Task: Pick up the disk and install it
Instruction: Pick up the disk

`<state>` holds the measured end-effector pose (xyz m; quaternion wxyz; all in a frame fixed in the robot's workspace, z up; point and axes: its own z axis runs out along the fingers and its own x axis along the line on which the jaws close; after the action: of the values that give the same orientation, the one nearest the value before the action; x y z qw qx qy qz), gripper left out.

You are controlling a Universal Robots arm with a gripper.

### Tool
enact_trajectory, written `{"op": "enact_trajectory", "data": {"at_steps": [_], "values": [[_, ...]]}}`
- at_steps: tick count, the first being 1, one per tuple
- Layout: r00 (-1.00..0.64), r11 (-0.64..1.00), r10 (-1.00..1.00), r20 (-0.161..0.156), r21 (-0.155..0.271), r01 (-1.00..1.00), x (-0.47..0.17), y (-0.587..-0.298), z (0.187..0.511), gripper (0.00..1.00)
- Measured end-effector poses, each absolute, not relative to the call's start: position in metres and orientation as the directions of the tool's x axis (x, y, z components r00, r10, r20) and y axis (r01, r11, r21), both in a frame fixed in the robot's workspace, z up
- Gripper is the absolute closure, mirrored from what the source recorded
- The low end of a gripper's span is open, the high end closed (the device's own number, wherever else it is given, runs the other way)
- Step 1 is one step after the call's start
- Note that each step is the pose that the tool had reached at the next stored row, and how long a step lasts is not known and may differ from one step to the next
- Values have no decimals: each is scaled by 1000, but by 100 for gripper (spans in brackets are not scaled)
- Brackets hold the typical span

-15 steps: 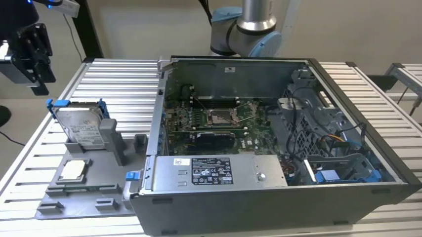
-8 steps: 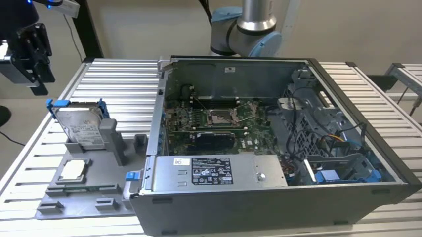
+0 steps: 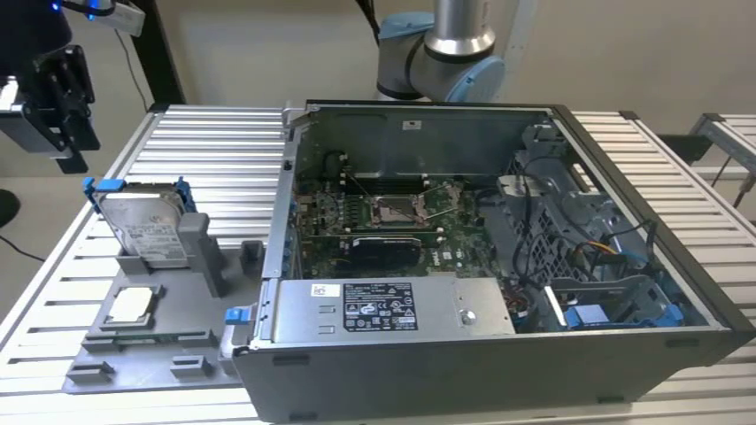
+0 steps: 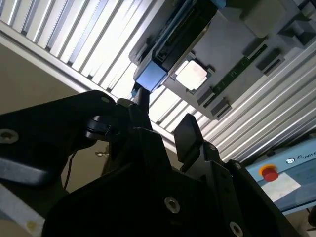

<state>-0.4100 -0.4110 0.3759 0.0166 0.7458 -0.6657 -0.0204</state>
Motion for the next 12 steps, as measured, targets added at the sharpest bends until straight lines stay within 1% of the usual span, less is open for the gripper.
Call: {"op": "enact_trajectory", "data": {"at_steps": [8, 12], "values": [[99, -99, -995, -8, 51, -994, -404, -409, 361, 100], [60, -60, -998, -8, 52, -997, -404, -409, 354, 100]]}}
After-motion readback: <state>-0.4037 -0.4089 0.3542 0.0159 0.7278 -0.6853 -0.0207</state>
